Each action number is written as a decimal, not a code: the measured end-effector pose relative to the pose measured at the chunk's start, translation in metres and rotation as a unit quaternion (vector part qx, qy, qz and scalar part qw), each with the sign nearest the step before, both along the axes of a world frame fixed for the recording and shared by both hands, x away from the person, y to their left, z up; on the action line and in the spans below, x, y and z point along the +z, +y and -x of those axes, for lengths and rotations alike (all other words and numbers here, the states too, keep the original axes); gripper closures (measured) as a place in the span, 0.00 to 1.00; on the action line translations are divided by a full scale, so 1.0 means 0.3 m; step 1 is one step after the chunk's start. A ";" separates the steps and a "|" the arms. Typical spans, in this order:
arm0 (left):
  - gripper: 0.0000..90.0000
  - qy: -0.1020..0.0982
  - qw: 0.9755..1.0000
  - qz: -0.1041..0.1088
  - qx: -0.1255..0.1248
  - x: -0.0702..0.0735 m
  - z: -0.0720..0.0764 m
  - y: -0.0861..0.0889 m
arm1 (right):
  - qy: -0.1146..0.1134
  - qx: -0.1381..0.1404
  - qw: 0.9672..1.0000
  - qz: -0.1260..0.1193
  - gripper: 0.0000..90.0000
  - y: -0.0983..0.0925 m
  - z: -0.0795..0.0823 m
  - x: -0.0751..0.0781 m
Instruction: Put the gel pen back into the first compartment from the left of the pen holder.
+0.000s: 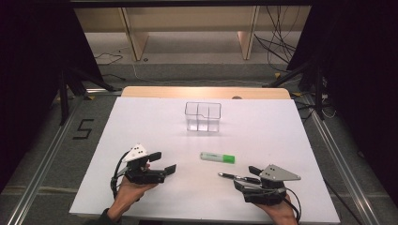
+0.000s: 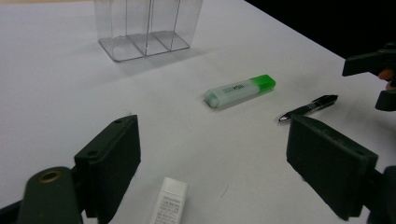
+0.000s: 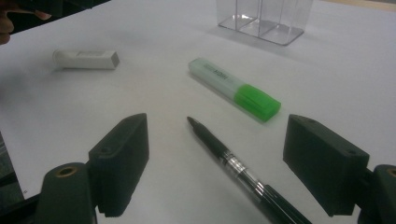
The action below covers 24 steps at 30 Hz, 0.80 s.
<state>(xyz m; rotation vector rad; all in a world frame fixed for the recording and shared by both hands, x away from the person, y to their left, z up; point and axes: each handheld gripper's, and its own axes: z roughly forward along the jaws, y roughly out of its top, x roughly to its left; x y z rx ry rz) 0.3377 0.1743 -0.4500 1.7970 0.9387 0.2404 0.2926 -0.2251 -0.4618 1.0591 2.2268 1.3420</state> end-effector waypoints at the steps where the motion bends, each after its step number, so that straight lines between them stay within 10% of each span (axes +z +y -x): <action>1: 0.19 0.000 1.000 0.000 0.000 0.000 0.000 0.000 | 0.003 0.008 1.000 0.005 0.26 0.001 -0.004 0.006; 15: 0.19 -0.018 1.000 0.009 -0.007 0.004 0.073 0.026 | 0.042 0.056 0.993 0.099 0.30 0.017 -0.066 0.034; 24: 0.19 -0.015 1.000 -0.012 -0.019 -0.008 0.087 0.023 | 0.078 0.086 0.982 0.146 0.39 0.054 -0.151 0.017</action>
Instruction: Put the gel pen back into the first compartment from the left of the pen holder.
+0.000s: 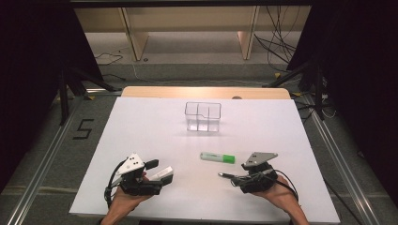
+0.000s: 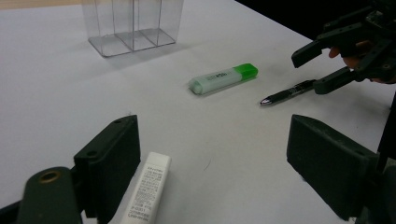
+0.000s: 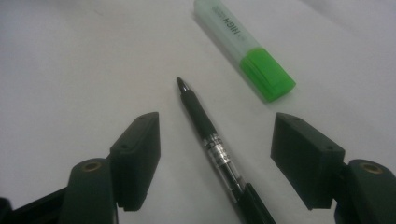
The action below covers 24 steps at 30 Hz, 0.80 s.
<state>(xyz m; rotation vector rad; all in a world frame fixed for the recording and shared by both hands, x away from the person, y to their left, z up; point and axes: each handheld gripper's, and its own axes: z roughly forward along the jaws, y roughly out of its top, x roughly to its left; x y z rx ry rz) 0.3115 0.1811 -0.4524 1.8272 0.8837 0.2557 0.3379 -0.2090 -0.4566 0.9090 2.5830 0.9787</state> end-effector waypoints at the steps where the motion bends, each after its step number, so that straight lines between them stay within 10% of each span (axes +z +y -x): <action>1: 0.19 0.000 1.000 0.000 0.000 0.000 0.000 0.000 | 0.002 0.004 1.000 0.007 0.40 0.005 -0.006 -0.002; 24: 0.19 0.001 1.000 -0.009 0.001 -0.011 -0.001 0.002 | 0.049 0.058 0.992 0.096 0.68 0.090 -0.072 -0.022</action>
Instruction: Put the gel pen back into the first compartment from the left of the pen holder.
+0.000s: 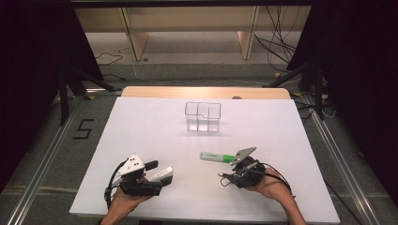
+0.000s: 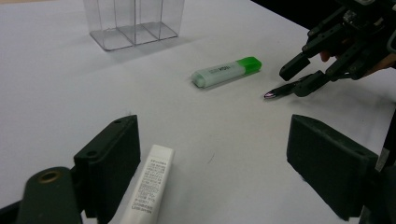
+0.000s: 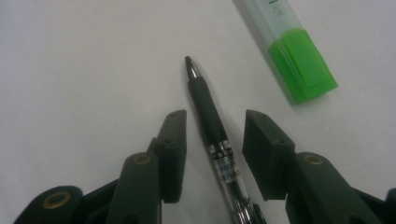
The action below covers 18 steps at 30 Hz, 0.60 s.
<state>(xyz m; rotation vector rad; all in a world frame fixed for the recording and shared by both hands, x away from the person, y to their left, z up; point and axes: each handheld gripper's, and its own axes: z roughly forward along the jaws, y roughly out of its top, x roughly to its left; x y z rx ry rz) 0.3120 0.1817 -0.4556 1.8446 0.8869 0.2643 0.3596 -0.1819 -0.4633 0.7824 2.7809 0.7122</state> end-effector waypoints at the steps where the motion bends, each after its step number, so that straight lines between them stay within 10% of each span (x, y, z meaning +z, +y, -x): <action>1: 0.19 0.000 1.000 0.000 0.000 0.000 0.000 0.000 | 0.002 0.001 1.000 0.006 0.69 0.004 0.000 -0.002; 18: 0.19 0.001 1.000 0.000 -0.001 -0.003 -0.002 -0.001 | 0.028 0.049 0.997 0.044 0.83 0.029 -0.031 0.001</action>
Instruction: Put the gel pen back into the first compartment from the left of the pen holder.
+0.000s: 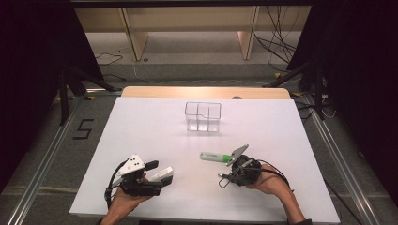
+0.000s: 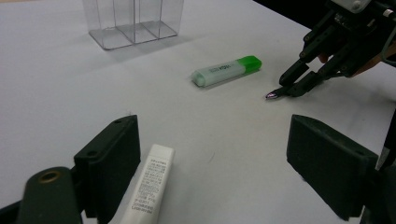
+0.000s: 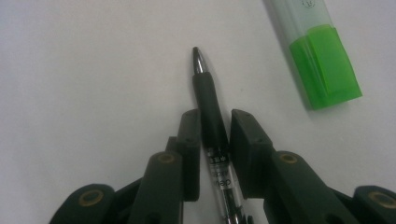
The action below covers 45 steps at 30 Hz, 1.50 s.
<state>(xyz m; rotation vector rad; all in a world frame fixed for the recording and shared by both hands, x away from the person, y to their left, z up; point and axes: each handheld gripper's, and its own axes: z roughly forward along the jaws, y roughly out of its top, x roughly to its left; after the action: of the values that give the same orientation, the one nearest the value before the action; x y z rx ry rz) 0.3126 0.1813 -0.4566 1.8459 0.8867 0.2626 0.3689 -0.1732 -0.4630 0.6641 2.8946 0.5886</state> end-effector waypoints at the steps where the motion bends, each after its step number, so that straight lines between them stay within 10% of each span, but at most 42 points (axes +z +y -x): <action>1: 0.19 0.000 1.000 0.000 0.000 0.000 0.000 0.000 | 0.001 0.001 1.000 0.001 0.84 0.001 0.000 0.001; 20: 0.20 -0.001 1.000 -0.002 -0.001 -0.002 -0.001 0.000 | -0.029 0.014 0.999 0.014 0.89 0.007 0.011 0.013; 33: 0.20 -0.002 1.000 -0.002 -0.001 -0.001 0.000 -0.001 | -0.060 -0.027 0.995 -0.069 0.89 -0.043 0.012 0.096; 41: 0.20 -0.004 1.000 -0.001 0.002 -0.001 0.000 0.001 | -0.103 -0.098 0.976 -0.167 0.89 -0.077 -0.003 0.154; 45: 0.20 -0.005 1.000 -0.001 0.004 -0.001 -0.001 0.003 | -0.124 -0.141 0.957 -0.219 0.89 -0.091 -0.015 0.178</action>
<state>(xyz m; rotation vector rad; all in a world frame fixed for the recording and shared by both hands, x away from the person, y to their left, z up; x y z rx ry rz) 0.3129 0.1822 -0.4570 1.8416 0.8878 0.2764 0.3733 -0.2004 -0.4097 0.9550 2.3908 1.1881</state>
